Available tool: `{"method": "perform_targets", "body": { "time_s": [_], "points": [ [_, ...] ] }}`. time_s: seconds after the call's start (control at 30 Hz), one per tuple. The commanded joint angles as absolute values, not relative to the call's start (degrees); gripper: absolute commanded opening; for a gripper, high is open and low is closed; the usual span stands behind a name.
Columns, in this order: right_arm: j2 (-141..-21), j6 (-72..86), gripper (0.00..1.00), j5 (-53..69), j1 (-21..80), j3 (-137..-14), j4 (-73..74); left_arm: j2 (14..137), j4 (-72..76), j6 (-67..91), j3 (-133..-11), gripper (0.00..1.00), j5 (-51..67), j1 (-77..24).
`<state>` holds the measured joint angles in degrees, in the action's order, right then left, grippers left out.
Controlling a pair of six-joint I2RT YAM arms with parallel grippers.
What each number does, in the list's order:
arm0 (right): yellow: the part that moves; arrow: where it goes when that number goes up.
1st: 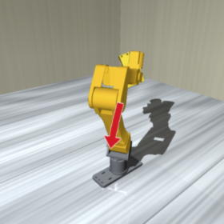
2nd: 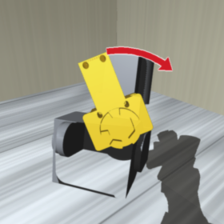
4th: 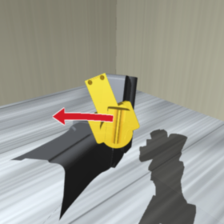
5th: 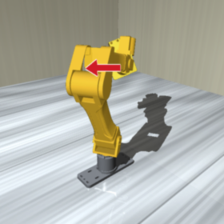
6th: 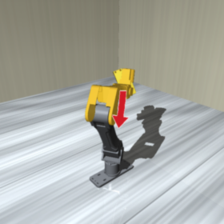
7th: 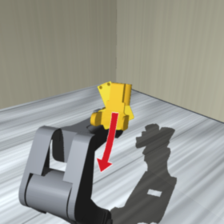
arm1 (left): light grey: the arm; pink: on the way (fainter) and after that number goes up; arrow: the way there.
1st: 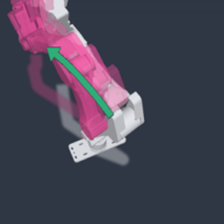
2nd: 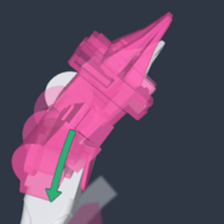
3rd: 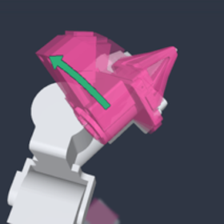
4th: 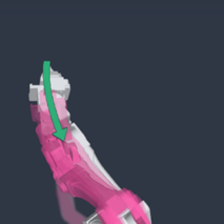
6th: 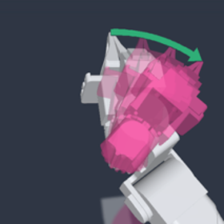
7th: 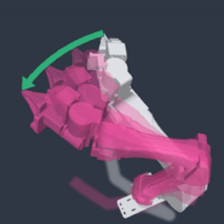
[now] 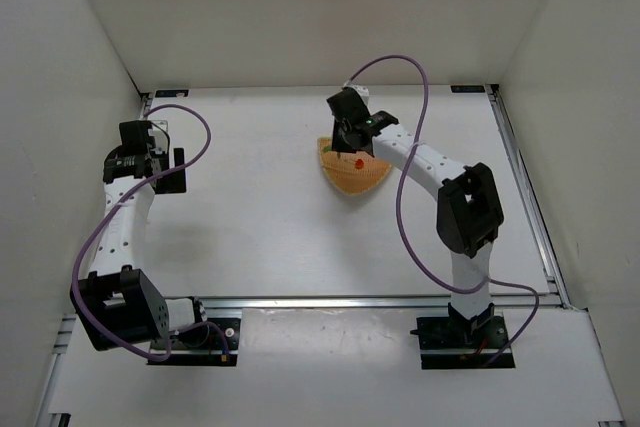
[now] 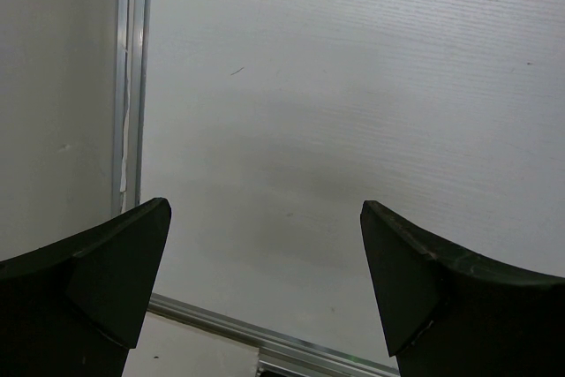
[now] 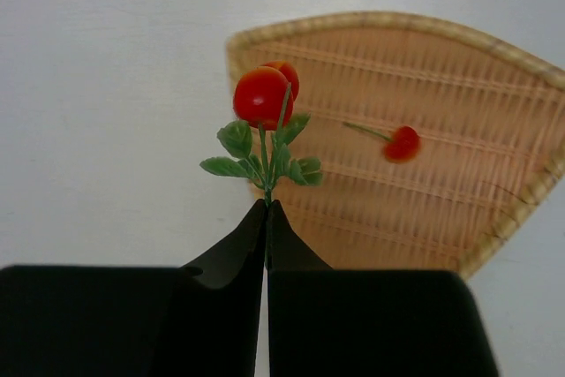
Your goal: Place and organize the fake fruits in the fruit bowl
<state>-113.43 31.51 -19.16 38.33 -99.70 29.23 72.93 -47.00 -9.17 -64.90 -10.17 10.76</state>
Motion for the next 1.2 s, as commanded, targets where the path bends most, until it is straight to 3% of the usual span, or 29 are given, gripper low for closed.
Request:
{"method": "perform_targets", "body": {
  "time_s": [0.0,0.07,0.1,0.2,0.27,0.33,0.4,0.63,0.87,1.03,1.17],
  "points": [
    [-112.4,32.9,0.00,-17.8,36.6,-97.7,28.9,71.2,-47.5,-9.2,-65.6,1.00,-10.5,10.6],
    [-114.5,32.9,0.01,-16.4,36.0,-99.6,31.4,71.2,-47.5,-9.2,-65.6,1.00,-10.5,10.6],
    [-115.3,32.9,0.06,-16.4,35.3,-101.0,32.8,71.2,-48.0,-9.2,-65.6,1.00,-10.5,10.6],
    [-116.6,32.9,0.62,-19.1,35.2,-103.0,36.7,70.7,-48.0,-9.2,-65.6,1.00,-10.5,10.6],
    [-114.7,32.9,0.80,-21.7,35.2,-102.5,37.4,70.7,-48.5,-9.2,-65.6,1.00,-10.5,10.6],
    [-111.5,32.9,0.86,-23.2,35.2,-100.7,37.4,70.7,-48.5,-9.2,-65.6,1.00,-10.5,10.6],
    [-107.3,32.3,0.99,-24.3,35.2,-99.1,37.4,70.1,-48.5,-9.2,-65.6,1.00,-11.0,10.6],
    [-92.7,32.4,0.99,-24.2,28.8,-86.3,41.7,68.4,-48.5,-9.2,-64.5,1.00,-12.2,10.6],
    [-74.5,36.4,0.99,-15.0,8.9,-65.6,40.5,65.3,-48.5,-9.2,-62.6,1.00,-12.7,11.7],
    [-66.0,34.9,0.99,-13.3,0.0,-59.2,40.0,62.5,-48.5,-9.8,-60.9,1.00,-12.7,12.3],
    [-62.1,33.6,0.99,-12.7,-1.6,-57.7,40.5,60.1,-49.0,-10.4,-59.7,1.00,-12.7,12.3]
  ]
}}
